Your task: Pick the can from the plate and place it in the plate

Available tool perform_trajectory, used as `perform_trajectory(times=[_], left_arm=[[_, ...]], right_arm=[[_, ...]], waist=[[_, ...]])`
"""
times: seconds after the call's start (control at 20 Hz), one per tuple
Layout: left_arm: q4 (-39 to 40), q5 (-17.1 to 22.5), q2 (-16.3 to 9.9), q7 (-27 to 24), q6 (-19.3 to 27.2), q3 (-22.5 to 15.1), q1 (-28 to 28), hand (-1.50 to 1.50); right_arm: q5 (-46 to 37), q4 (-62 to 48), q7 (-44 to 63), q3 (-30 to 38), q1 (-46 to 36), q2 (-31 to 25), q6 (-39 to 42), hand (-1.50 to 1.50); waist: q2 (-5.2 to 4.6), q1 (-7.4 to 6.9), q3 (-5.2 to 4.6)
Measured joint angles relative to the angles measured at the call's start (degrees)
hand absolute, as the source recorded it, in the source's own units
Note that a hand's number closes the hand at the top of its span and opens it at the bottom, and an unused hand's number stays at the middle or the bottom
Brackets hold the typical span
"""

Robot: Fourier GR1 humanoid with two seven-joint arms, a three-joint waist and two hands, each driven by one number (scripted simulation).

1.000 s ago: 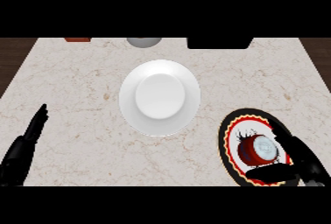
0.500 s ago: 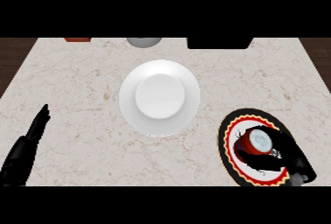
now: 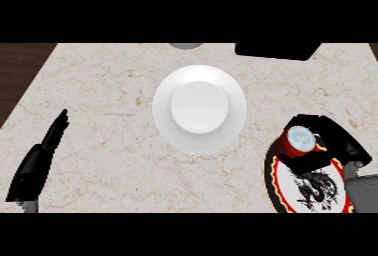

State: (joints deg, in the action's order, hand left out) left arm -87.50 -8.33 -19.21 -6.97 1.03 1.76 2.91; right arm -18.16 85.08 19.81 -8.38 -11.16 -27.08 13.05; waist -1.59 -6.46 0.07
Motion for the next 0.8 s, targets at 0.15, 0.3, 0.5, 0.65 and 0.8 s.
perform_trajectory(times=[0.15,0.3,0.5,0.65,0.8], left_arm=[[-0.3,-0.5,0.3,-0.2,-0.5,-1.3,-1.5,0.00],[-0.3,-0.7,0.6,-0.2,-1.0,-2.2,-3.0,0.00],[0.1,-0.8,0.7,0.2,-1.4,-2.7,-4.3,0.00],[0.5,-1.1,1.1,0.6,-1.2,-2.9,-4.8,0.00],[1.0,-1.1,1.2,0.8,-0.9,-2.7,-4.9,0.00]], right_arm=[[-3.5,-2.0,-5.5,-2.7,-6.1,-5.3,4.6,1.50],[-6.5,-5.4,-11.9,-3.6,-11.9,-9.0,6.1,1.50],[-9.4,-11.2,-20.9,-3.1,-18.6,-11.1,3.9,1.50],[-10.4,-15.9,-27.9,-1.7,-22.9,-11.7,0.9,1.50],[-10.2,-20.1,-35.6,0.4,-26.6,-11.5,-2.8,1.50]], waist=[[-1.03,-2.91,0.08],[-1.67,-4.24,0.23],[-2.01,-4.61,0.39],[-2.00,-4.19,0.44],[-1.78,-3.42,0.46]])
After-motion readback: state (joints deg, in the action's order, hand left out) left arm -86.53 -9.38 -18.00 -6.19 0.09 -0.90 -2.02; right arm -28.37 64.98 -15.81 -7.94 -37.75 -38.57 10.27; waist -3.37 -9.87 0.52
